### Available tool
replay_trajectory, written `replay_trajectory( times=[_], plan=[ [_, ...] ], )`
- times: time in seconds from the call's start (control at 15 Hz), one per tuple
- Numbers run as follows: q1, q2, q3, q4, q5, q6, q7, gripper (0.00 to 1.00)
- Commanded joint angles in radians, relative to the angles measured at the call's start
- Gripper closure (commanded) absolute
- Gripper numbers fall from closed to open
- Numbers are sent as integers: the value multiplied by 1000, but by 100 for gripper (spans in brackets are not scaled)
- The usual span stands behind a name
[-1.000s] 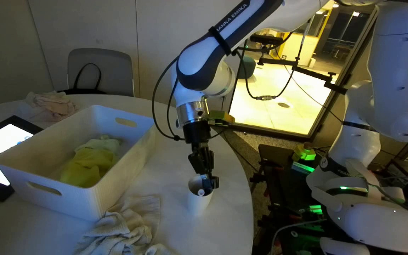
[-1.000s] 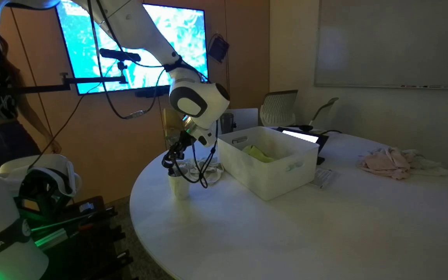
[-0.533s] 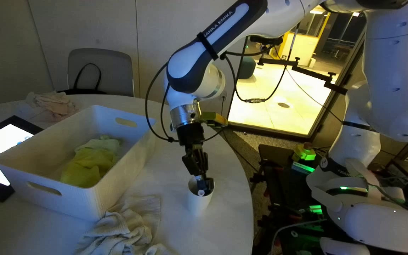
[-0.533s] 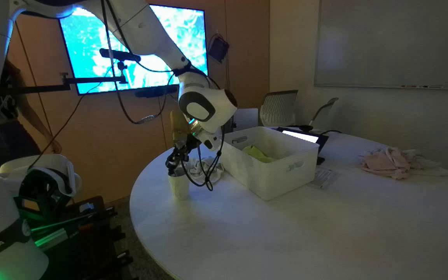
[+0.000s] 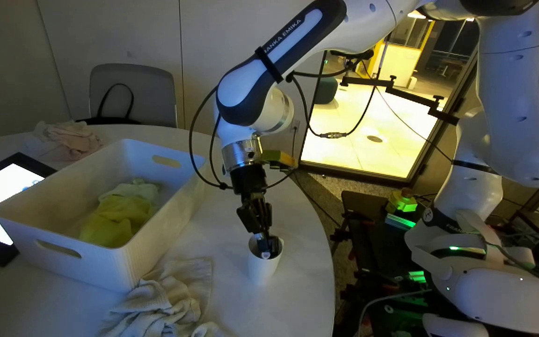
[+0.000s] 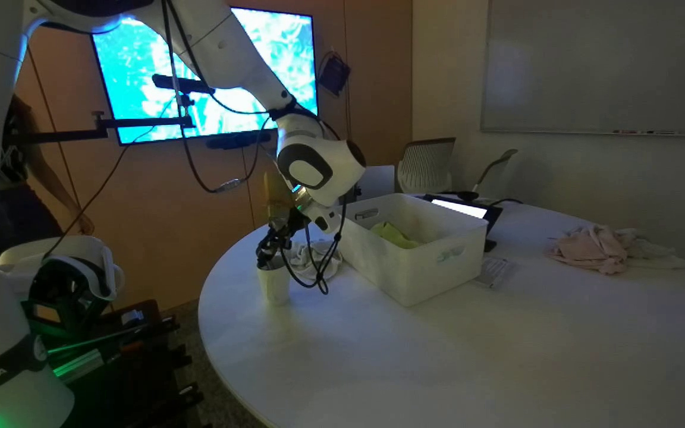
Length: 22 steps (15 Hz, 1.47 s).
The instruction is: Put the green towel in the basket, then put the two markers in the cup, then put the other green towel in the basket, then the black tape in the cup, then the white towel in the basket
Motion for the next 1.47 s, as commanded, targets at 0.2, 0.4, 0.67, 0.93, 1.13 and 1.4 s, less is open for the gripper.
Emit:
replay_trajectory(
  times=[0.2, 0.4, 0.67, 0.93, 1.13, 1.4],
  plan=[
    [-8, 10, -9, 28, 7, -29, 7, 60],
    [-6, 5, -12, 25, 2, -23, 11, 49],
    [7, -15, -15, 20, -16, -6, 30, 17],
    [24, -26, -12, 33, -44, 2, 53, 0],
    [43, -35, -10, 42, -77, 9, 80, 0],
    [83, -30, 5, 82, -167, -3, 126, 0]
  ],
)
